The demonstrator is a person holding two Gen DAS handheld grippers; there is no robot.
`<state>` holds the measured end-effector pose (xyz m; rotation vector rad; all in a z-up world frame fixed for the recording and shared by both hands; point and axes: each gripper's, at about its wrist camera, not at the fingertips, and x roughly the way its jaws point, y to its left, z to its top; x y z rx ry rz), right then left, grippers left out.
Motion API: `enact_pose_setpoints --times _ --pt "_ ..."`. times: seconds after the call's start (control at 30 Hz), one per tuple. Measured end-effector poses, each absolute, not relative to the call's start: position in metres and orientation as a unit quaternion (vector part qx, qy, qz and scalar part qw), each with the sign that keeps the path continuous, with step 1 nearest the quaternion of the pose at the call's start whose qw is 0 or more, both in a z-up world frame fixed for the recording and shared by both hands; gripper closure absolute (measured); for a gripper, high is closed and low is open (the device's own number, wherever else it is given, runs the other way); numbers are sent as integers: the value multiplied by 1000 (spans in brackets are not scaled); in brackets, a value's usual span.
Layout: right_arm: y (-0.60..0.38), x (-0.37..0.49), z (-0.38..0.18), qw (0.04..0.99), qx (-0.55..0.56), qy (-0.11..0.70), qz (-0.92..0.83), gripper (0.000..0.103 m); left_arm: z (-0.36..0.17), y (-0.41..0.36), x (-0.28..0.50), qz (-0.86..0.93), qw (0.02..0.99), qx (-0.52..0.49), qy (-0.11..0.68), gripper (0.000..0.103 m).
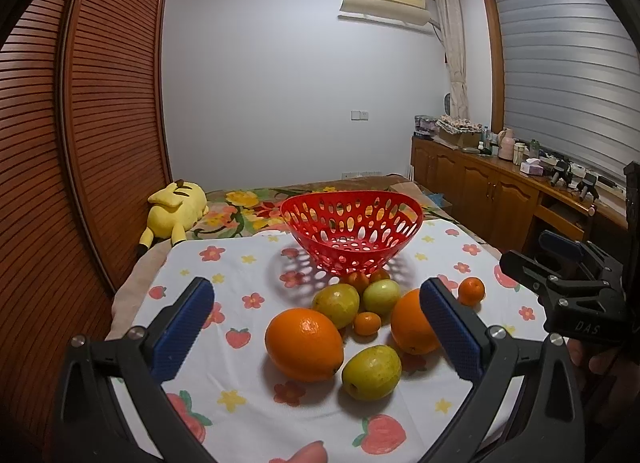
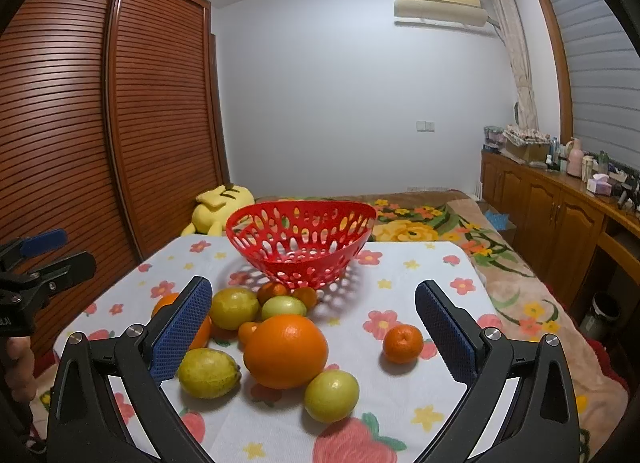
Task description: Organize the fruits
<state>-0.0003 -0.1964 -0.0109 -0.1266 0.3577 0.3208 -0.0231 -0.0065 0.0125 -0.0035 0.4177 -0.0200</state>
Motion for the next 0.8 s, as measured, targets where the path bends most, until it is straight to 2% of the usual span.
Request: enact_pose_setpoints --times 0.8 --pt "-215 16 -61 956 -73 243 148 0 -57 -10 2 -49 956 -17 288 0"
